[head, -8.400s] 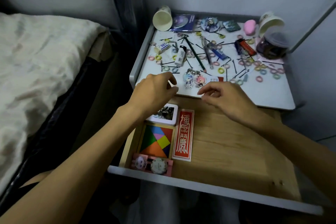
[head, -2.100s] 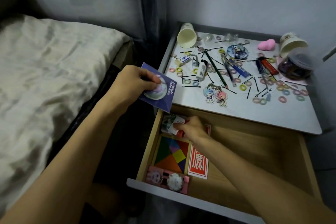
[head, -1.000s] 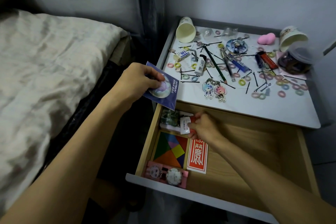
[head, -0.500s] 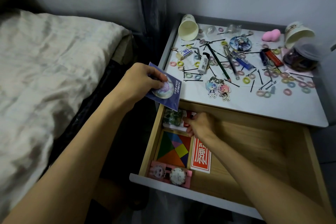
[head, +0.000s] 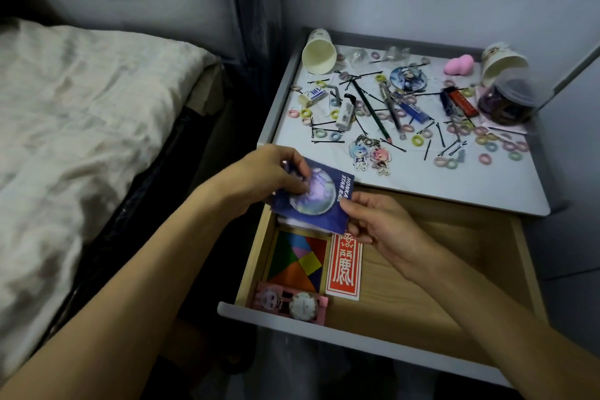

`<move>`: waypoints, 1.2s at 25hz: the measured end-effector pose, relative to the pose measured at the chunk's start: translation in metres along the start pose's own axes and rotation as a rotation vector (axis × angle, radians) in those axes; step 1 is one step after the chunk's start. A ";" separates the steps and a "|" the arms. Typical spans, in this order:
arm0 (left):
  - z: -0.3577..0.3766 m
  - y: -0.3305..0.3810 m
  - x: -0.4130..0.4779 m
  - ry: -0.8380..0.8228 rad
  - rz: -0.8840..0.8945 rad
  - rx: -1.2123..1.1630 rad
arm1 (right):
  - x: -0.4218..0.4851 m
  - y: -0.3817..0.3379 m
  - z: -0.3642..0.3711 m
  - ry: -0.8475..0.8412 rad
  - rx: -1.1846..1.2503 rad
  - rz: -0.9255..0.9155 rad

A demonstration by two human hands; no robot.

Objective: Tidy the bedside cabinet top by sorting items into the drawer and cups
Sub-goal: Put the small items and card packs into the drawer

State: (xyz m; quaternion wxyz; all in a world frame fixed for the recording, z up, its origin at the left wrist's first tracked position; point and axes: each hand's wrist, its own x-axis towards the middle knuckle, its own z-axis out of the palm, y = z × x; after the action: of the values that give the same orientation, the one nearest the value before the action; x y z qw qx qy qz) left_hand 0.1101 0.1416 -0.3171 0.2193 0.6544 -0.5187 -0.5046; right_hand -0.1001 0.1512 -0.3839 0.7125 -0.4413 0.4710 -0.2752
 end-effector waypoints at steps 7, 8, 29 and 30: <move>0.025 -0.028 0.010 0.143 -0.088 0.745 | -0.020 0.049 -0.020 0.095 -0.506 0.001; 0.031 -0.027 0.011 0.085 -0.096 0.748 | -0.017 0.057 -0.016 0.082 -0.531 0.000; 0.036 -0.026 0.019 0.071 -0.066 0.831 | 0.029 0.094 0.021 0.088 -0.912 0.116; 0.037 -0.026 0.019 0.069 -0.066 0.841 | 0.030 0.095 0.021 0.090 -0.934 0.096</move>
State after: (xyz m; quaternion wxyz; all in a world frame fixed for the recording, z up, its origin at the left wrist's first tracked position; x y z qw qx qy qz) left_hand 0.0882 0.1424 -0.3606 -0.0659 0.7196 -0.6505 -0.2337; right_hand -0.0708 0.1785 -0.4774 0.4285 -0.6800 0.5946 -0.0194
